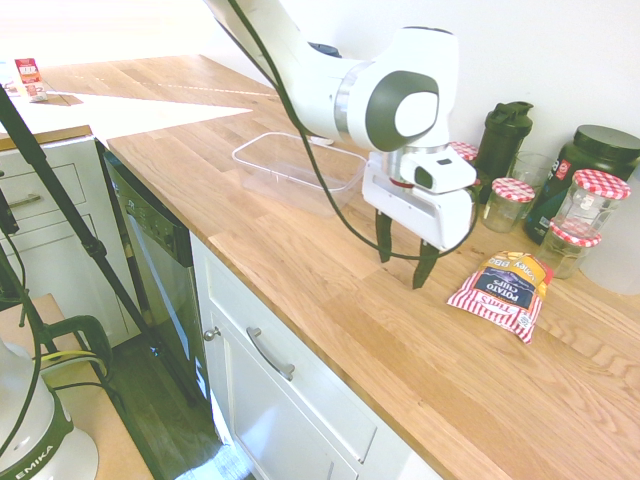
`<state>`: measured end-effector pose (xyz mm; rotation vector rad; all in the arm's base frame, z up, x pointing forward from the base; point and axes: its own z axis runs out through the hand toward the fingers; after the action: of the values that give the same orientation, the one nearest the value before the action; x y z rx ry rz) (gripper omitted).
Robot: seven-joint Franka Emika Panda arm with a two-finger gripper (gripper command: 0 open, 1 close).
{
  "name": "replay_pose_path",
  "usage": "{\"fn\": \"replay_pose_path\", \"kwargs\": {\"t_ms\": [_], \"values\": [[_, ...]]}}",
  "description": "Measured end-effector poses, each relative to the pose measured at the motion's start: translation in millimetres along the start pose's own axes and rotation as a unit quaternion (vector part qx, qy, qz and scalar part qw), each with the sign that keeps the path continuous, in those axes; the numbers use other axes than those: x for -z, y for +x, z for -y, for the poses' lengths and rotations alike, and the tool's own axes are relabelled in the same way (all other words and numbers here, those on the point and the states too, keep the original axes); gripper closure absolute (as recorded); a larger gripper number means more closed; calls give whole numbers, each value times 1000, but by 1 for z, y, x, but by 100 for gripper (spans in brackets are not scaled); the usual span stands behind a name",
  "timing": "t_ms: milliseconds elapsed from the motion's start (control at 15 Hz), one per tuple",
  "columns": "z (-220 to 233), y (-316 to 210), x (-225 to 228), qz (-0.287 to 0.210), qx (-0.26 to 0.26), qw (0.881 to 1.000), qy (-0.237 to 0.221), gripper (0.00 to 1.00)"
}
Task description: Put the chip bag into the container
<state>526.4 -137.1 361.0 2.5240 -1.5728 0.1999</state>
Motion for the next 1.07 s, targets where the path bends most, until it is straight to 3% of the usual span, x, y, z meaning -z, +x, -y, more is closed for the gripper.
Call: {"fn": "replay_pose_path", "kwargs": {"t_ms": [667, 733, 1067], "values": [[26, 90, -32, -53, -22, 998, -40, 0], [29, 92, -34, -53, -22, 997, -43, 100], [36, 91, -34, -54, -15, 997, -44, 100]]}}
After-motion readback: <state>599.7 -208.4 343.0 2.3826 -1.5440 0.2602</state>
